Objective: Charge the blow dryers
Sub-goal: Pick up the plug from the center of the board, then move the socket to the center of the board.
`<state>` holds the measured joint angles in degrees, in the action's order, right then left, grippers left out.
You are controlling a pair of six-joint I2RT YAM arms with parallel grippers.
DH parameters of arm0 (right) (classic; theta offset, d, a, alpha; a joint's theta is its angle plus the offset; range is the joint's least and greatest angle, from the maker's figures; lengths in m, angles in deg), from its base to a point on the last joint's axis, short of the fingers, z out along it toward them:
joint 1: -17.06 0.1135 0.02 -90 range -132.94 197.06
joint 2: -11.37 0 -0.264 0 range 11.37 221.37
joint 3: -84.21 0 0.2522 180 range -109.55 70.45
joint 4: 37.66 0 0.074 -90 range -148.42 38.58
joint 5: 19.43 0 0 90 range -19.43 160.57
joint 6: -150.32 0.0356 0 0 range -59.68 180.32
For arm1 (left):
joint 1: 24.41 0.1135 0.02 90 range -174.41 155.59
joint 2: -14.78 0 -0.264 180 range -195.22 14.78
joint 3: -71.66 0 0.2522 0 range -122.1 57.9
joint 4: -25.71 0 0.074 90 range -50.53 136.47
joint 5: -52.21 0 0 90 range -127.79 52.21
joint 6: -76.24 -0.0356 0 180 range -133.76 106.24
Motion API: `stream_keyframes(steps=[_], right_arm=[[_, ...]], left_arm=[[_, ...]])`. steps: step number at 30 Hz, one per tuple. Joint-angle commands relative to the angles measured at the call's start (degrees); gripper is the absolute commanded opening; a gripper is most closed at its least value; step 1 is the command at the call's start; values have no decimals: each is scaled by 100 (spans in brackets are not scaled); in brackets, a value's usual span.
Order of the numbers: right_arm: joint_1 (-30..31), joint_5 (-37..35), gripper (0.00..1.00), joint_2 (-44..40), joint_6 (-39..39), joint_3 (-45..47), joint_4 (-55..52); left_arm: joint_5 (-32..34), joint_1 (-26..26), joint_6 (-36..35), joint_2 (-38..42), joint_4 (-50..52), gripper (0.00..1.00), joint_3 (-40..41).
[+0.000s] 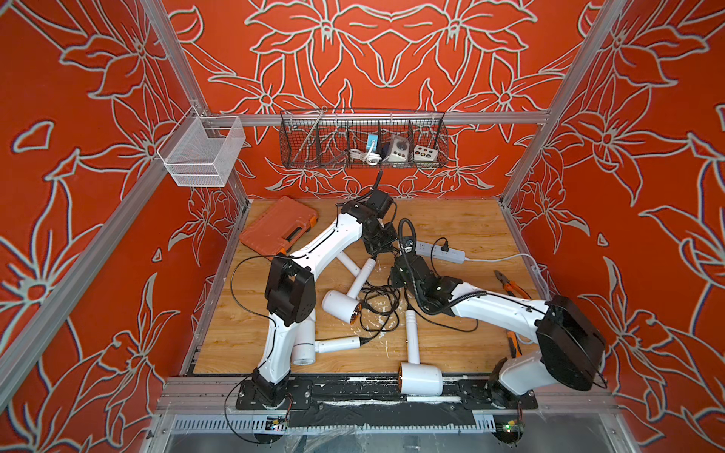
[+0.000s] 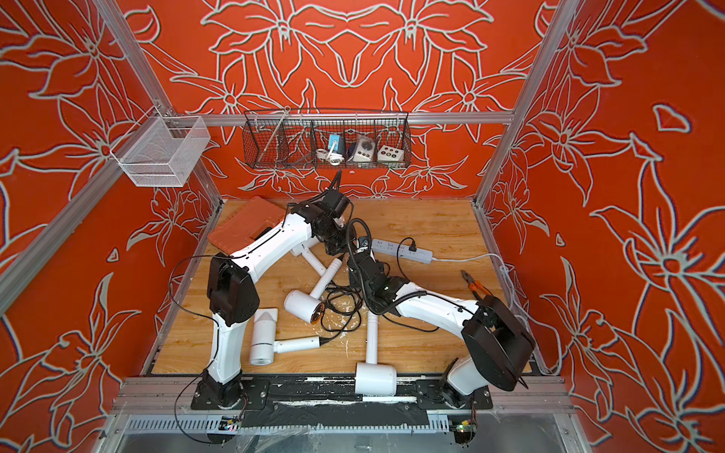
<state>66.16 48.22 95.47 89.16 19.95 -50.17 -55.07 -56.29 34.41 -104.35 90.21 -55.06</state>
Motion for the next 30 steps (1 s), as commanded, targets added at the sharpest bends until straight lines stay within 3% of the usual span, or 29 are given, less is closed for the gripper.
stream_keyframes(steps=[1,3,5,10,12,15,18,20,23,26,30], right_arm=[[-75,26,0,-641,-174,143,-116],[-157,250,0,-1046,-246,288,-271],[-250,499,0,-1472,-281,426,-482],[-562,1357,0,-2540,-398,814,-1057],[-636,1583,0,-2961,-457,1004,-1239],[-716,1910,0,-3462,-527,1343,-1219],[-855,2165,0,-3663,-450,1604,-1062],[-934,2172,0,-3648,-385,1708,-911],[-1033,1960,0,-3439,-540,1890,-269],[-1088,1159,0,-2971,-838,1969,443],[-1493,1030,0,-2065,-1191,1732,1368]], left_arm=[[-222,-29,-103,365,-282,17,451],[-135,-11,25,516,-357,33,732],[-162,5,-6,661,-547,36,917],[-587,49,-86,892,-813,63,1083],[-881,66,-25,974,-900,69,1174],[-1317,59,67,1118,-1049,66,1367],[-1784,68,-19,1412,-1775,48,1922],[-2012,106,-262,1617,-2415,41,2317],[-2316,248,-596,1949,-3470,42,2970],[-2850,464,-622,2104,-4454,42,3512],[-3042,577,-1007,1846,-4266,40,3325]])
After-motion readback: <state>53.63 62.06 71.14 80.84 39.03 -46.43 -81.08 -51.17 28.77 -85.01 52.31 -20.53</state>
